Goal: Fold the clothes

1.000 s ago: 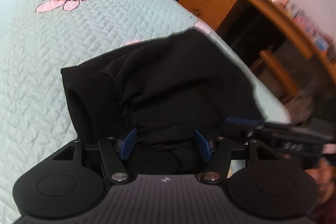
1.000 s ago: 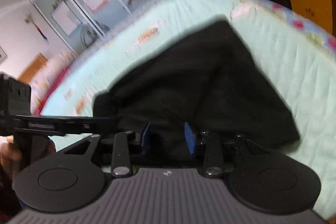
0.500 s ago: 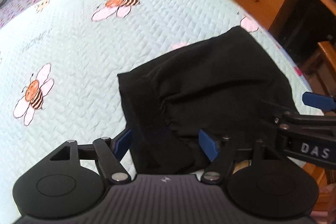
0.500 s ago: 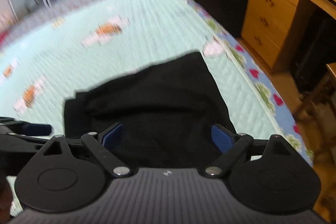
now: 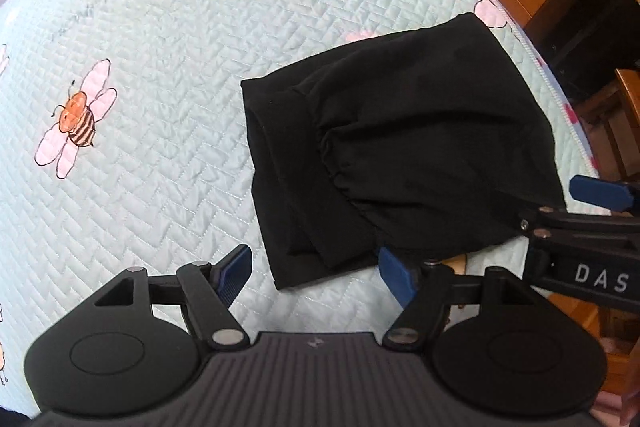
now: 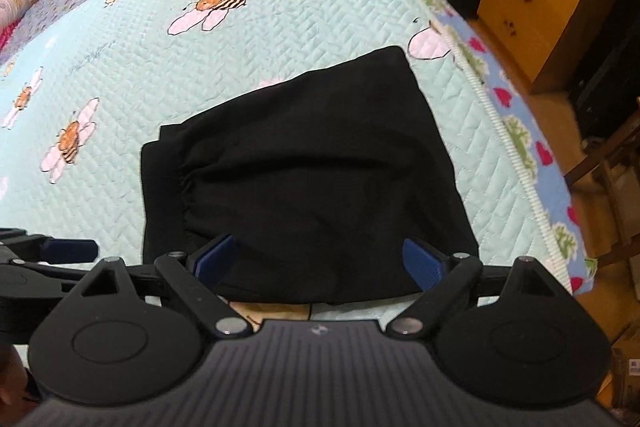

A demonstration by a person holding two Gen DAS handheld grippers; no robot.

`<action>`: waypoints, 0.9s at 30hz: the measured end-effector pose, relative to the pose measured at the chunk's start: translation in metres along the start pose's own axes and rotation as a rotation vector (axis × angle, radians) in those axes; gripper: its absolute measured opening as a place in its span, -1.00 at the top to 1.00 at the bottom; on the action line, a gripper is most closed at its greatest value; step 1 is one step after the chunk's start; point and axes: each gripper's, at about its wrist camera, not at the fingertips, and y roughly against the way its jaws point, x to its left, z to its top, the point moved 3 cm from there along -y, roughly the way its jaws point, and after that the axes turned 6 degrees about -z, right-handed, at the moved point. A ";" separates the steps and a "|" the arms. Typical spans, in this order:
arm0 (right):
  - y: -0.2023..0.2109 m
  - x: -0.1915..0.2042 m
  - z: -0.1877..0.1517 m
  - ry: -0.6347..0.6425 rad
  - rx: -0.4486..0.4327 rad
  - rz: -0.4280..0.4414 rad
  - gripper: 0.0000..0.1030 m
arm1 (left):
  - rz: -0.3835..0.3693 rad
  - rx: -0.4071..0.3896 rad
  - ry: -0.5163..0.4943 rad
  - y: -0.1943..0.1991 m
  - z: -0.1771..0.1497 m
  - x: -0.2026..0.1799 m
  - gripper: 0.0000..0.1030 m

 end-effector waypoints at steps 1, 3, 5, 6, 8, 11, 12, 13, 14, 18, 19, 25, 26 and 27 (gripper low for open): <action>0.001 0.001 0.002 0.004 0.005 -0.001 -0.77 | -0.009 0.013 0.002 0.000 0.000 0.000 -0.41; 0.002 0.002 0.006 0.012 0.010 -0.004 -0.77 | -0.018 0.025 0.000 0.001 0.000 -0.002 -0.41; 0.004 0.005 0.007 0.018 0.007 -0.004 -0.77 | -0.022 0.015 -0.005 0.003 0.000 -0.004 -0.41; 0.004 0.006 0.008 0.020 0.006 -0.002 -0.77 | -0.026 0.013 -0.007 0.004 0.000 -0.004 -0.41; 0.005 0.007 0.008 0.020 0.000 0.002 -0.77 | -0.037 0.016 -0.008 0.005 0.000 -0.003 -0.41; 0.005 0.007 0.009 0.014 -0.004 0.009 -0.77 | -0.040 0.014 -0.008 0.005 0.000 -0.002 -0.41; 0.005 0.007 0.009 0.011 -0.004 0.011 -0.77 | -0.040 0.014 -0.008 0.005 -0.001 -0.002 -0.41; 0.005 0.007 0.010 0.009 -0.004 0.013 -0.77 | -0.040 0.013 -0.009 0.005 -0.001 -0.002 -0.41; 0.005 0.006 0.010 0.006 -0.006 0.015 -0.77 | -0.037 0.007 -0.012 0.005 0.000 -0.001 -0.41; 0.004 0.005 0.008 -0.007 -0.012 0.026 -0.77 | -0.031 -0.019 -0.027 0.005 0.000 0.001 -0.41; 0.004 0.004 0.008 -0.012 -0.013 0.028 -0.77 | -0.032 -0.024 -0.028 0.006 0.000 0.002 -0.41; 0.004 0.002 0.007 -0.062 -0.043 0.052 -0.77 | -0.036 -0.116 -0.071 0.016 -0.002 0.016 -0.41; 0.006 0.002 0.006 -0.073 -0.059 0.057 -0.77 | -0.036 -0.144 -0.083 0.019 -0.002 0.021 -0.41; 0.007 0.002 0.004 -0.084 -0.080 0.061 -0.77 | -0.033 -0.176 -0.092 0.022 -0.004 0.027 -0.41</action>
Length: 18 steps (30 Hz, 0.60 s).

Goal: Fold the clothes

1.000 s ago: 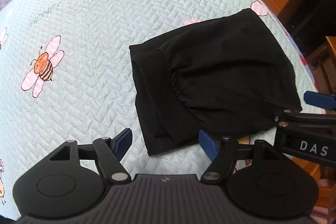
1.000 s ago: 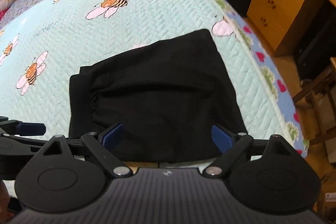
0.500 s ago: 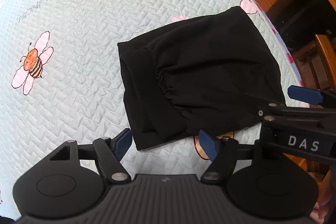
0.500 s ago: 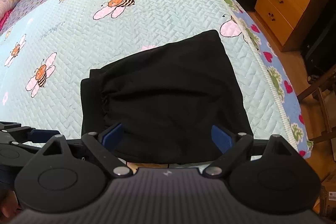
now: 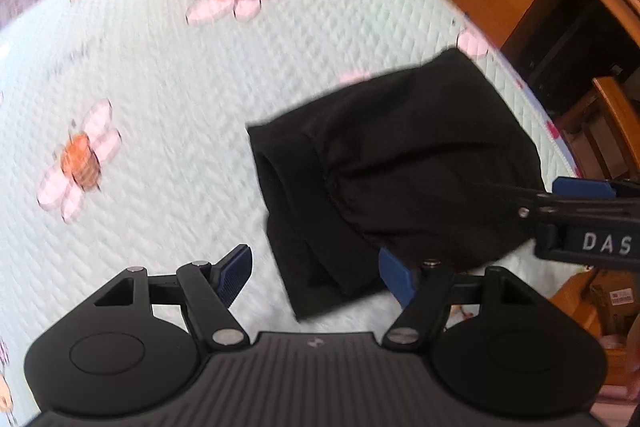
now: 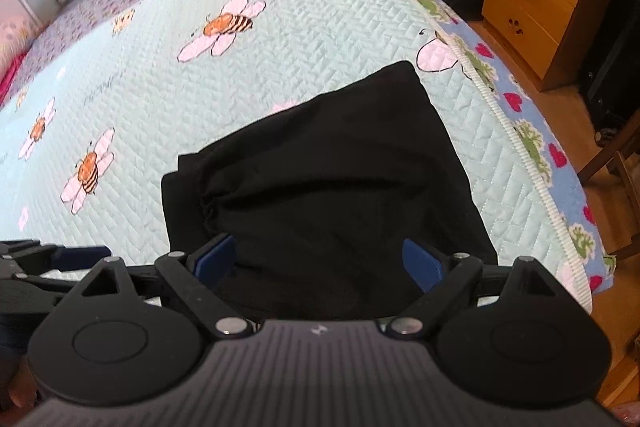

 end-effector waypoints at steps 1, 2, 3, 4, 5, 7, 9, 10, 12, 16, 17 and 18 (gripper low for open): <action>0.002 0.000 -0.002 -0.011 -0.020 0.005 -0.77 | 0.007 -0.036 -0.007 0.004 -0.002 0.007 -0.41; 0.004 0.000 -0.004 -0.033 -0.051 0.019 -0.77 | 0.014 -0.072 -0.014 0.007 -0.005 0.014 -0.41; 0.008 -0.001 -0.007 -0.062 -0.092 0.034 -0.77 | 0.029 -0.117 -0.019 0.012 -0.008 0.022 -0.41; 0.013 -0.001 -0.012 -0.087 -0.148 0.044 -0.77 | 0.050 -0.170 -0.022 0.017 -0.012 0.030 -0.41; 0.019 0.000 -0.017 -0.109 -0.209 0.052 -0.77 | 0.077 -0.232 -0.027 0.023 -0.018 0.039 -0.41; 0.030 0.006 -0.033 -0.139 -0.326 0.062 -0.77 | 0.154 -0.374 -0.045 0.039 -0.032 0.058 -0.43; 0.039 0.017 -0.054 -0.149 -0.442 0.073 -0.77 | 0.225 -0.512 -0.056 0.056 -0.050 0.075 -0.48; 0.042 0.024 -0.066 -0.150 -0.498 0.070 -0.78 | 0.236 -0.569 -0.055 0.064 -0.058 0.085 -0.56; 0.040 0.038 -0.085 -0.150 -0.579 0.040 -0.81 | 0.251 -0.667 -0.064 0.078 -0.076 0.101 -0.79; 0.025 0.075 -0.116 -0.128 -0.657 -0.005 -0.82 | 0.436 -0.860 -0.200 0.100 -0.110 0.110 -1.00; 0.021 0.085 -0.122 -0.112 -0.668 -0.007 -0.82 | 0.497 -0.895 -0.235 0.103 -0.117 0.109 -1.00; 0.017 0.094 -0.126 -0.099 -0.672 -0.001 -0.82 | 0.560 -0.917 -0.262 0.104 -0.123 0.108 -1.00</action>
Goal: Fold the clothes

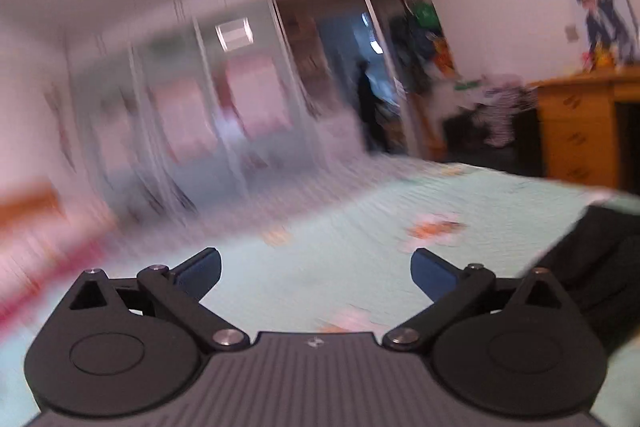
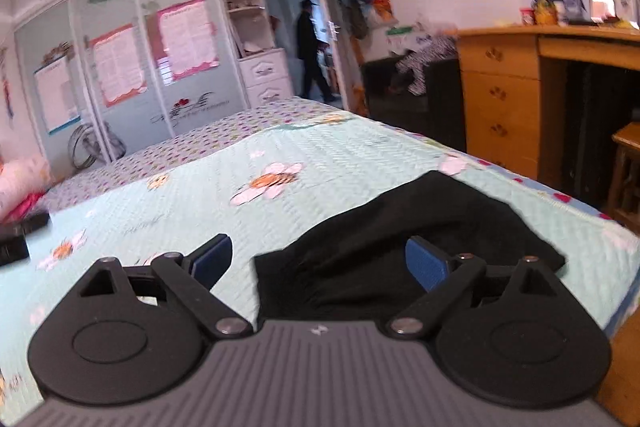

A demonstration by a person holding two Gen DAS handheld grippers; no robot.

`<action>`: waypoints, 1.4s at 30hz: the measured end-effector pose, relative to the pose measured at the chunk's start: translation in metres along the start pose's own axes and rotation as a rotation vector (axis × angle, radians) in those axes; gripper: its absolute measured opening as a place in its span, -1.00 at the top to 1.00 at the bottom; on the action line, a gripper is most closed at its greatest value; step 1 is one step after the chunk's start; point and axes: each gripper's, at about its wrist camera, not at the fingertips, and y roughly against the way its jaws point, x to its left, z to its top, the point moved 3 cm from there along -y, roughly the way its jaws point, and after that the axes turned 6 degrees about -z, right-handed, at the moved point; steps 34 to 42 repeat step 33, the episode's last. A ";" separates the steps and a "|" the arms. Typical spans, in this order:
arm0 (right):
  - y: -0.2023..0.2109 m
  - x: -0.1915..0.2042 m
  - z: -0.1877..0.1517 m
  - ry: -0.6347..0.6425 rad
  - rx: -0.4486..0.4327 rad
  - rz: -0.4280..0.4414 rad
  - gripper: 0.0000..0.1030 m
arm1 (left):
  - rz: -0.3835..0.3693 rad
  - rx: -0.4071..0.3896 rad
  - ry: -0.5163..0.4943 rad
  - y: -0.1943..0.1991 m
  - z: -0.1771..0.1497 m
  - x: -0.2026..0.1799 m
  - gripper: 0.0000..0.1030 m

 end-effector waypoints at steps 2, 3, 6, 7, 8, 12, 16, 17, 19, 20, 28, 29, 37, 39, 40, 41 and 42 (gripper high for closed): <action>0.001 0.016 -0.012 0.017 -0.002 0.018 -0.82 | 0.049 -0.004 -0.042 0.005 -0.008 0.001 -1.00; 0.002 0.023 -0.016 0.022 0.004 0.032 -0.82 | 0.056 0.023 -0.043 0.005 -0.013 0.002 -1.00; 0.005 0.037 -0.025 -0.001 0.038 0.078 -0.82 | 0.010 0.151 -0.020 -0.004 -0.030 0.009 -1.00; 0.006 0.040 -0.027 -0.015 0.053 0.090 -0.82 | -0.009 0.173 -0.013 -0.006 -0.036 0.011 -1.00; 0.007 0.043 -0.030 -0.025 0.062 0.096 -0.82 | -0.022 0.194 -0.004 -0.007 -0.042 0.014 -1.00; 0.010 0.056 -0.034 -0.024 0.079 0.111 -0.82 | -0.125 0.317 0.056 -0.014 -0.066 0.032 -1.00; 0.011 0.069 -0.033 -0.014 0.089 0.130 -0.82 | -0.203 0.428 0.149 -0.017 -0.087 0.049 -1.00; 0.012 0.072 -0.034 -0.009 0.091 0.135 -0.82 | -0.213 0.446 0.165 -0.017 -0.091 0.052 -1.00; 0.013 0.079 -0.036 0.004 0.093 0.146 -0.82 | -0.226 0.470 0.189 -0.018 -0.099 0.059 -1.00; 0.014 0.081 -0.038 0.010 0.096 0.149 -0.82 | -0.229 0.479 0.195 -0.018 -0.102 0.061 -1.00; 0.018 0.103 -0.049 0.005 0.119 0.159 -0.82 | -0.220 0.515 0.292 -0.015 -0.121 0.095 -1.00; 0.019 0.107 -0.050 0.006 0.120 0.159 -0.82 | -0.209 0.518 0.300 -0.014 -0.124 0.100 -1.00; 0.022 0.121 -0.054 0.005 0.131 0.172 -0.82 | -0.169 0.562 0.354 -0.012 -0.140 0.125 -0.99; 0.022 0.121 -0.054 0.005 0.131 0.172 -0.82 | -0.169 0.562 0.354 -0.012 -0.140 0.125 -0.99; 0.022 0.121 -0.054 0.005 0.131 0.172 -0.82 | -0.169 0.562 0.354 -0.012 -0.140 0.125 -0.99; 0.022 0.121 -0.054 0.005 0.131 0.172 -0.82 | -0.169 0.562 0.354 -0.012 -0.140 0.125 -0.99; 0.022 0.121 -0.054 0.005 0.131 0.172 -0.82 | -0.169 0.562 0.354 -0.012 -0.140 0.125 -0.99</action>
